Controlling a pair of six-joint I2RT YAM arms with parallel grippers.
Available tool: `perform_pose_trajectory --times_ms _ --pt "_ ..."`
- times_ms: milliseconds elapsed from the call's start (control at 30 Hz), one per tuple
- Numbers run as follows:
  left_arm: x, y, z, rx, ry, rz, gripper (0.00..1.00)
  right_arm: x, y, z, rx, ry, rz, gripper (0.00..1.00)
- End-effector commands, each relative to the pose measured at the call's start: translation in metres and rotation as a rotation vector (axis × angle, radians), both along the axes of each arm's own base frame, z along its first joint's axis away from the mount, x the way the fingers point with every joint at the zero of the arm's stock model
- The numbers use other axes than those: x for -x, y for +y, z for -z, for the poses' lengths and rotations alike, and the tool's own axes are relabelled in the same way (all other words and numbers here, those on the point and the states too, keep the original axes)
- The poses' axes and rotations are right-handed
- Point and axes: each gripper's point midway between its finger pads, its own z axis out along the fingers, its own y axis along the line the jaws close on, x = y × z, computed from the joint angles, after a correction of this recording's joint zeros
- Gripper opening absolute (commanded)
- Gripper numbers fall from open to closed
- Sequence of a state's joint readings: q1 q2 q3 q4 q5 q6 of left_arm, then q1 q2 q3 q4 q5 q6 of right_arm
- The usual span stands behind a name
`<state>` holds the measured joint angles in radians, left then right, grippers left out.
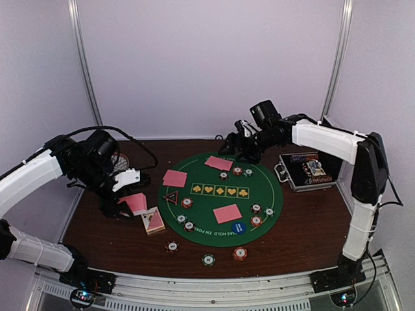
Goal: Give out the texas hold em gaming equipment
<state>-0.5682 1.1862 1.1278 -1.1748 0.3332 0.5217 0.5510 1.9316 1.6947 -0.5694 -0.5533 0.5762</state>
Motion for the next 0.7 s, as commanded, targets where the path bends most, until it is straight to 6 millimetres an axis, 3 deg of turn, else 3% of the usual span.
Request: perform_pose_trajectory --times_ms 0,167,300,467,667 --pt "-0.004 -0.005 -0.011 0.045 -0.038 -0.002 0.00 0.058 0.038 -0.008 -0.105 -0.006 -0.067 0.88" --pt "-0.003 -0.004 -0.010 0.044 -0.034 0.000 0.00 0.107 0.066 -0.022 -0.240 0.017 -0.090 0.89" --pt "-0.004 -0.004 -0.009 0.042 -0.032 0.002 0.00 0.137 0.105 -0.035 -0.402 0.064 -0.148 0.90" --pt "-0.004 -0.005 -0.012 0.047 -0.038 0.000 0.00 0.166 0.159 -0.051 -0.542 0.109 -0.252 0.93" --pt "-0.005 -0.004 -0.014 0.046 -0.050 0.001 0.00 0.196 0.207 -0.046 -0.591 0.166 -0.357 0.93"
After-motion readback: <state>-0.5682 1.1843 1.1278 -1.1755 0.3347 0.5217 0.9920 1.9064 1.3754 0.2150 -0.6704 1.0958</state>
